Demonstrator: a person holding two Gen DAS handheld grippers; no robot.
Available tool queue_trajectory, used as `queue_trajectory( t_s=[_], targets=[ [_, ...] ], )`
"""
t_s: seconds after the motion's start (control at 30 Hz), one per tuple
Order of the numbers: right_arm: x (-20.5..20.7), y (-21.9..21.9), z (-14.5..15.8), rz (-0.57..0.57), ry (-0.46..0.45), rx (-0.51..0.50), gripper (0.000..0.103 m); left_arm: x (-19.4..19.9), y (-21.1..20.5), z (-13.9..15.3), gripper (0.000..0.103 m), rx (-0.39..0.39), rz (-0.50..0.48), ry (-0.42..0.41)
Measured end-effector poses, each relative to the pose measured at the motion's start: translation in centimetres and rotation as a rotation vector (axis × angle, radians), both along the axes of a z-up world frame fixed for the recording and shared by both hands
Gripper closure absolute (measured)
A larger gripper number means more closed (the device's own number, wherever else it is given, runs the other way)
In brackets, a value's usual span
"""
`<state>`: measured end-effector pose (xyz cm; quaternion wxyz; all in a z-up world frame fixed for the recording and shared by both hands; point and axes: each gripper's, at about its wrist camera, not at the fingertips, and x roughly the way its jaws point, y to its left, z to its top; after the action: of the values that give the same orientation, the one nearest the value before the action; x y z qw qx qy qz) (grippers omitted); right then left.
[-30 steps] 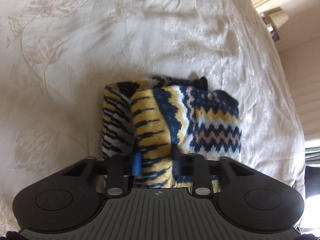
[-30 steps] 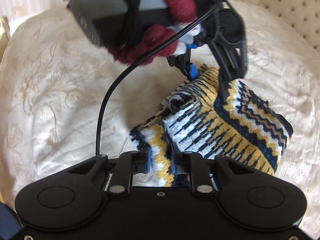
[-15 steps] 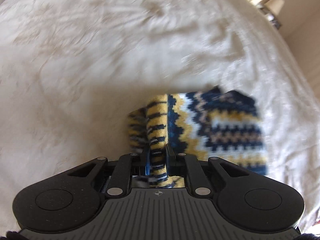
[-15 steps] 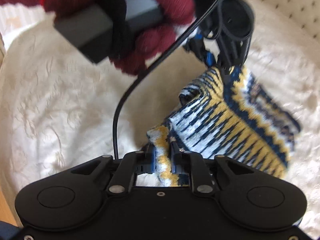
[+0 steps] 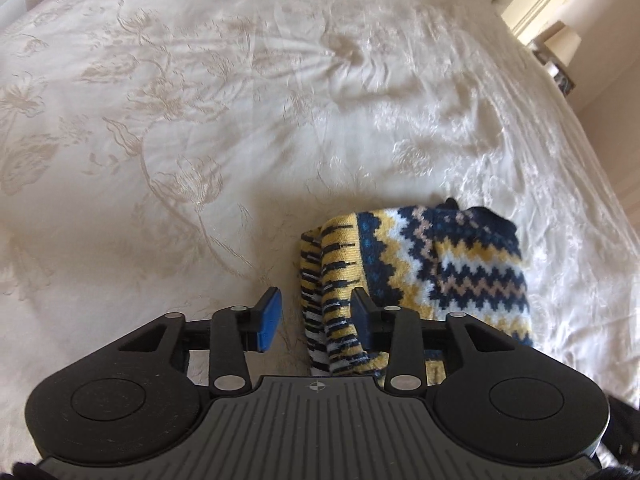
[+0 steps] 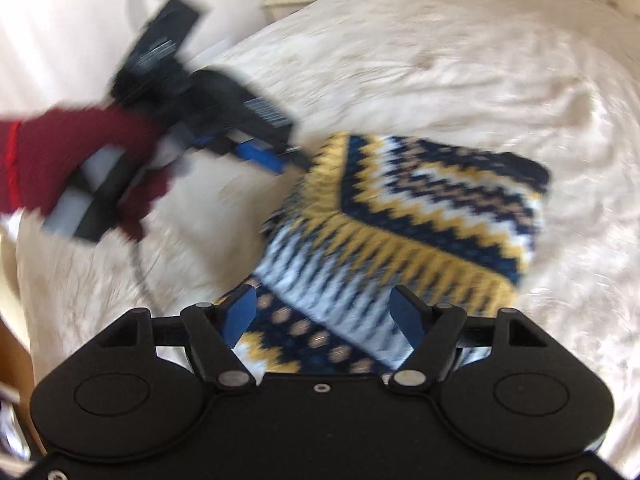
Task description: Fold small clothes
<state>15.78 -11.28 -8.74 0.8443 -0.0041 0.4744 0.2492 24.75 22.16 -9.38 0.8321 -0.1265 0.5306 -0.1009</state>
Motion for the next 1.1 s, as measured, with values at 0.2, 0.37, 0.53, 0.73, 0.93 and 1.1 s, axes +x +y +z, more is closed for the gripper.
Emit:
queue_trajectory(
  t_s=[0.2, 0.37, 0.53, 0.73, 0.93, 1.1],
  targets=[
    [4.1, -5.1, 0.5, -0.212, -0.028, 0.010, 0.027, -2.2, -1.3, 1.2, 0.059, -0.019, -0.031, -0.021],
    [7.8, -8.5, -0.8, -0.367, -0.014, 0.009, 0.027, -4.4, -2.9, 0.9, 0.059, -0.019, -0.074, -0.009],
    [10.7, -11.1, -3.2, -0.501, 0.058, 0.038, 0.027, -6.2, -3.6, 0.1, 0.058, -0.010, -0.102, 0.022],
    [12.8, -10.8, -6.4, -0.497, 0.165, 0.045, 0.027, -7.7, -3.5, -1.2, 0.056, 0.001, -0.099, 0.064],
    [13.8, -9.7, -8.9, -0.472, 0.257, 0.072, 0.027, -8.4, -3.5, -3.1, 0.052, 0.000, -0.111, 0.111],
    [14.1, -10.2, -9.8, -0.473, 0.295, 0.154, 0.026, -8.0, -3.6, -5.1, 0.043, -0.103, -0.094, 0.170]
  ],
)
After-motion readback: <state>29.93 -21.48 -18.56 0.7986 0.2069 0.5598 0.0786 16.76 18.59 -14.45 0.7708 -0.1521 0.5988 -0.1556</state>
